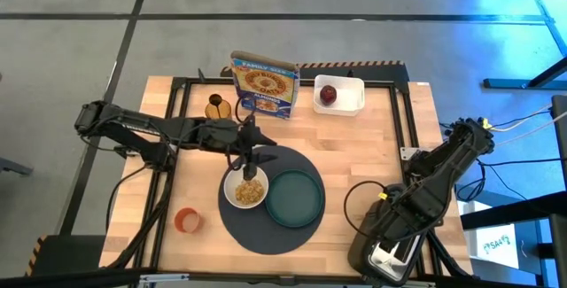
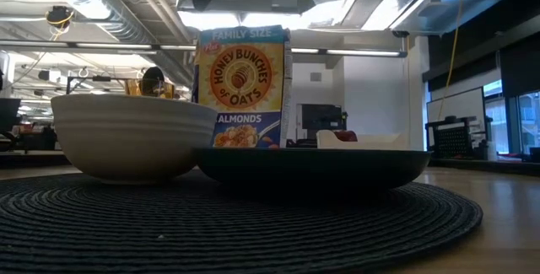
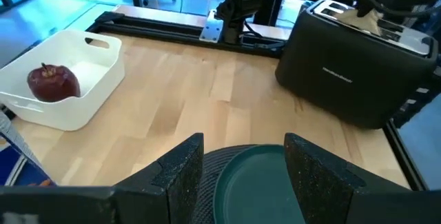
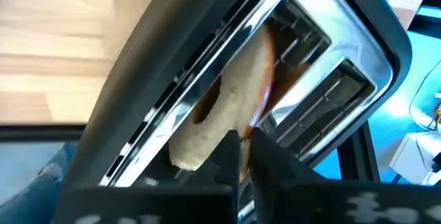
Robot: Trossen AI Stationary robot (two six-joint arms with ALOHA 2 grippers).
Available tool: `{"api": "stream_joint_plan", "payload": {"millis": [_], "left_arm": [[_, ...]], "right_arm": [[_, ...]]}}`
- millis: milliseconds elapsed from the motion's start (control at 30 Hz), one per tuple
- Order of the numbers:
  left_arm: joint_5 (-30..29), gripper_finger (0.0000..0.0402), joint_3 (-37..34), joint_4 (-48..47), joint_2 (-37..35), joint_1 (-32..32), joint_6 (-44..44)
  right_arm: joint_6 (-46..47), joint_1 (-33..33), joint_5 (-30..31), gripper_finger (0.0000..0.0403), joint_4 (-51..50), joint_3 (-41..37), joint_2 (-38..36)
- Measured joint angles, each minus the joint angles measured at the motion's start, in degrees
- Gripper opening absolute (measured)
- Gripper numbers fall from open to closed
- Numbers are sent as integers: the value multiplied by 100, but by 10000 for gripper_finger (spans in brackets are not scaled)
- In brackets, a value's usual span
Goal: Arrange a breakfast setting
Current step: Put the bagel onto the blue plate
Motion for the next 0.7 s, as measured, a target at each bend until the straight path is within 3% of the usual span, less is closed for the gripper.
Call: {"api": "stream_joint_plan", "payload": {"millis": [167,433,700], "left_arm": [[445,196,0,-1,-13,0,564],[426,196,0,151,-7,0,541],[470,196,0,783,384,160,253]], "right_arm": [[-126,8,55,4,-277,424,-2],[-293,8,767,3,-273,1142,-155],[-1024,8,1318,2,-254,2059,-162]]}}
